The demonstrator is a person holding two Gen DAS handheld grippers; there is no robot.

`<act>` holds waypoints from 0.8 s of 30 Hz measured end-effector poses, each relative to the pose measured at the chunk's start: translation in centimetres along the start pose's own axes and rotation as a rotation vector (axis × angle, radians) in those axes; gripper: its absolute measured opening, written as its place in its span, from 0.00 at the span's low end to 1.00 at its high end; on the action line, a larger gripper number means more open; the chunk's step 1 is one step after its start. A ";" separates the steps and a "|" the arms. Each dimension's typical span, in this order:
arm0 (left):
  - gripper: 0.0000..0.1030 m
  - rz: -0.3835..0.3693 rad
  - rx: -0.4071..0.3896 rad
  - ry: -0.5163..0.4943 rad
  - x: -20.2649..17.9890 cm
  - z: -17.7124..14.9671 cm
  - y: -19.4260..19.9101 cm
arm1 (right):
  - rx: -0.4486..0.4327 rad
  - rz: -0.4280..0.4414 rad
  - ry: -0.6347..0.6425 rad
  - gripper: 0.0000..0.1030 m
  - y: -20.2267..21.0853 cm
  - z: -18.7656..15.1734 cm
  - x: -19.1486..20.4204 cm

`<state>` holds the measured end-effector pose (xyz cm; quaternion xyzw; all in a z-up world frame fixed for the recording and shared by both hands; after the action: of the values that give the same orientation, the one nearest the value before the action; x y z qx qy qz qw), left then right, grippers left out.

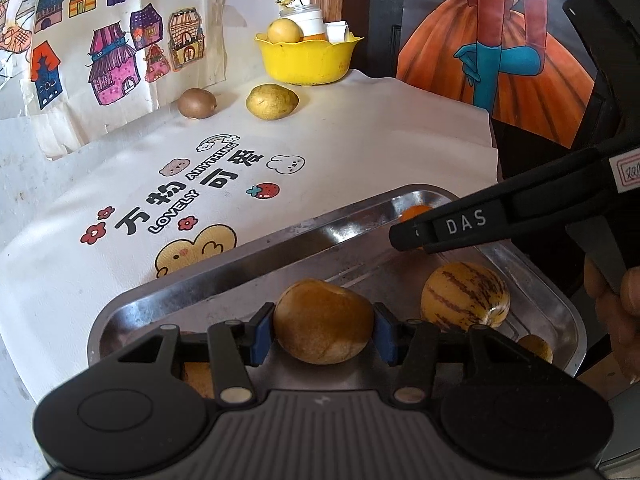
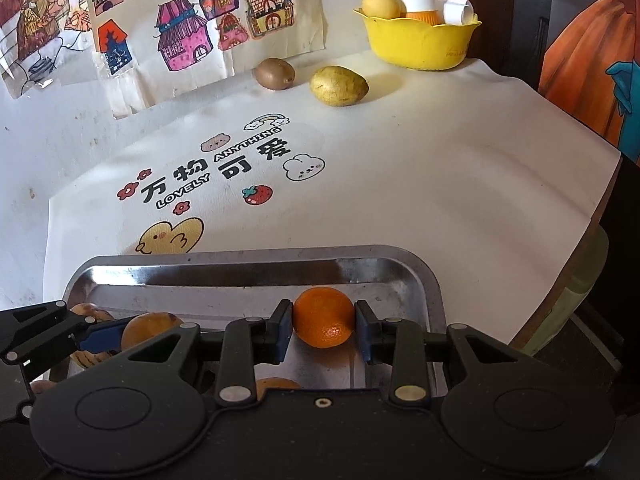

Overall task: Organize fruits
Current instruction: 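Lower the kiwi and mandarin into the tray and open both grippers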

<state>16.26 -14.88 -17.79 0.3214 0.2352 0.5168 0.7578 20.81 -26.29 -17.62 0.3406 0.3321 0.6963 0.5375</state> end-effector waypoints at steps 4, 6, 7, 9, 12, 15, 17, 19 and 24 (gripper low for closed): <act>0.55 0.003 0.002 0.001 0.1 0.1 0.0 | 0.003 -0.005 -0.005 0.39 -0.1 -0.1 -0.2; 0.57 0.008 -0.001 0.001 0.2 0.1 0.0 | 0.004 -0.003 -0.008 0.39 -0.1 -0.1 -0.2; 0.57 0.011 -0.003 0.000 0.2 0.1 0.0 | 0.004 -0.003 -0.008 0.39 0.0 -0.2 -0.2; 0.57 0.009 -0.002 0.002 0.3 0.1 0.0 | 0.002 -0.001 -0.007 0.40 0.1 -0.1 -0.1; 0.60 0.014 -0.005 0.002 0.3 0.2 0.1 | -0.003 -0.001 -0.007 0.40 0.3 0.1 -0.1; 0.64 0.017 -0.008 0.003 0.4 0.2 0.1 | -0.008 -0.002 -0.006 0.41 0.4 0.2 0.0; 0.66 0.021 -0.010 0.002 0.4 0.2 0.2 | -0.009 -0.002 -0.006 0.41 0.5 0.2 0.0; 0.73 0.029 -0.016 0.005 0.6 0.3 0.3 | -0.013 -0.003 -0.005 0.42 0.7 0.2 0.1; 0.79 0.040 -0.034 0.016 1.1 0.7 0.9 | -0.024 -0.002 -0.004 0.44 1.3 0.4 0.4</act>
<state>16.56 -13.83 -16.72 0.3089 0.2261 0.5382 0.7508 20.42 -26.15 -16.25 0.3350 0.3232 0.6990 0.5429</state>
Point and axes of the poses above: each gripper's, at about its wrist camera, not at the fingertips, and y roughly against the way its jaws point, x to its left, z to its top, the point moved 9 cm from there along -y, roughly the way its jaws point, and after that the axes turned 1 degree about -z, right-handed, at the moved point
